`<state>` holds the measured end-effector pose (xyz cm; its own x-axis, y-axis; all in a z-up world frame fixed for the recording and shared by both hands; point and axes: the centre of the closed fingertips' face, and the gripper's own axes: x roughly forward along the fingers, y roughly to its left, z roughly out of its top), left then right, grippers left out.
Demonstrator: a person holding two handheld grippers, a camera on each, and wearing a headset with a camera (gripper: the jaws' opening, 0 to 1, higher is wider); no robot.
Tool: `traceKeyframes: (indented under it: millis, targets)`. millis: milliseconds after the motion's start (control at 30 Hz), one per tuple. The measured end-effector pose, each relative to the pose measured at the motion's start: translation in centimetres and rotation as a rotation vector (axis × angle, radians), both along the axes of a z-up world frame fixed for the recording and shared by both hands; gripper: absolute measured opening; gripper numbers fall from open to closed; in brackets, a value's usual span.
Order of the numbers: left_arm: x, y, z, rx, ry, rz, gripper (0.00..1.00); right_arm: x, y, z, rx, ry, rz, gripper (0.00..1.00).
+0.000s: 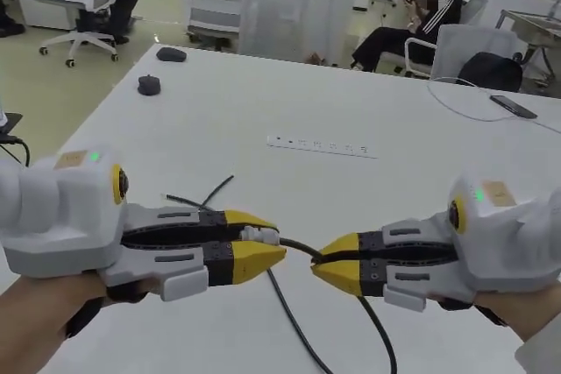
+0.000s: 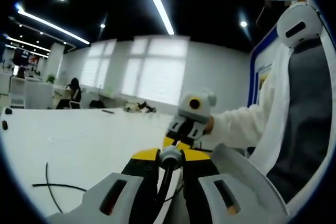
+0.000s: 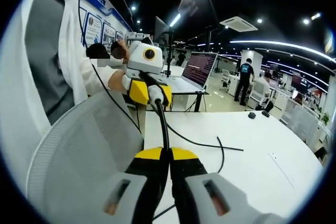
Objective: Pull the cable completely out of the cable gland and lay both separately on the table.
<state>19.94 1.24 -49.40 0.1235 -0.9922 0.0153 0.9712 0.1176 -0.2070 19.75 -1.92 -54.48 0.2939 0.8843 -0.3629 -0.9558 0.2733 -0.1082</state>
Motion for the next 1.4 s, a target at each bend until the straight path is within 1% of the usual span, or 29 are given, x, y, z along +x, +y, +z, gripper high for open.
traceKeyframes:
  millis: [267, 367, 633, 700, 767, 833, 900, 1000, 1033, 1067, 1100, 1133, 1167, 1200, 1233, 1267, 1300, 1400]
  targets:
    - [0.1, 0.1, 0.0, -0.006, 0.009, 0.004, 0.16, 0.5, -1.1, -1.7, -0.066, 0.008, -0.018, 0.02]
    - [0.1, 0.1, 0.0, -0.005, 0.012, 0.004, 0.16, 0.5, -1.3, -2.2, -0.082, 0.010, -0.022, 0.02]
    - [0.2, 0.0, -0.3, 0.008, 0.002, 0.015, 0.16, 0.7, -1.6, -2.4, -0.101, 0.025, -0.044, 0.02]
    - [0.3, 0.1, -0.2, 0.006, 0.002, 0.020, 0.16, 0.6, -1.5, -2.2, -0.112, 0.022, -0.045, 0.02]
    - [0.4, 0.1, -0.2, 0.003, 0.005, 0.019, 0.16, 0.4, -1.5, -2.0, -0.115, 0.030, -0.037, 0.03]
    - [0.3, 0.0, -0.3, 0.007, 0.001, 0.017, 0.16, 0.2, -1.2, -1.7, -0.115, 0.022, -0.027, 0.05]
    - [0.1, -0.2, -0.5, 0.018, -0.001, 0.011, 0.16, 0.3, -0.7, -0.9, -0.097, 0.013, -0.027, 0.10]
    - [-0.1, -0.4, -0.7, 0.032, -0.005, 0.001, 0.16, 0.1, 0.5, 0.8, -0.028, 0.014, -0.010, 0.12]
    - [-0.2, -0.4, -0.8, 0.033, -0.005, -0.001, 0.17, -0.1, 1.0, 1.6, 0.000, 0.008, 0.002, 0.12]
    - [-0.2, -0.4, -0.8, 0.036, -0.005, -0.002, 0.17, -0.2, 1.3, 2.1, 0.019, -0.006, 0.014, 0.12]
    - [-0.2, -0.4, -0.9, 0.039, -0.005, -0.002, 0.17, -0.3, 1.7, 2.9, 0.048, -0.018, 0.026, 0.12]
    - [-0.2, -0.4, -1.0, 0.043, -0.004, -0.004, 0.17, -0.4, 1.9, 3.3, 0.064, -0.018, 0.031, 0.12]
    - [-0.2, -0.4, -1.0, 0.044, -0.004, -0.004, 0.17, -0.6, 2.2, 3.9, 0.094, -0.021, 0.039, 0.12]
    - [-0.3, -0.5, -1.0, 0.046, -0.003, -0.006, 0.17, -0.6, 2.2, 4.0, 0.098, -0.023, 0.043, 0.12]
    - [-0.3, -0.5, -1.1, 0.047, -0.001, -0.008, 0.17, -0.6, 2.3, 4.3, 0.113, -0.022, 0.041, 0.11]
    - [-0.4, -0.5, -1.1, 0.049, 0.000, -0.012, 0.17, -0.6, 2.3, 4.3, 0.118, -0.020, 0.041, 0.10]
    - [-0.4, -0.5, -1.2, 0.051, 0.000, -0.014, 0.17, -0.6, 2.3, 4.3, 0.120, -0.016, 0.041, 0.08]
    - [-0.5, -0.6, -1.2, 0.054, -0.002, -0.019, 0.17, -0.8, 2.4, 4.0, 0.122, -0.004, 0.049, 0.08]
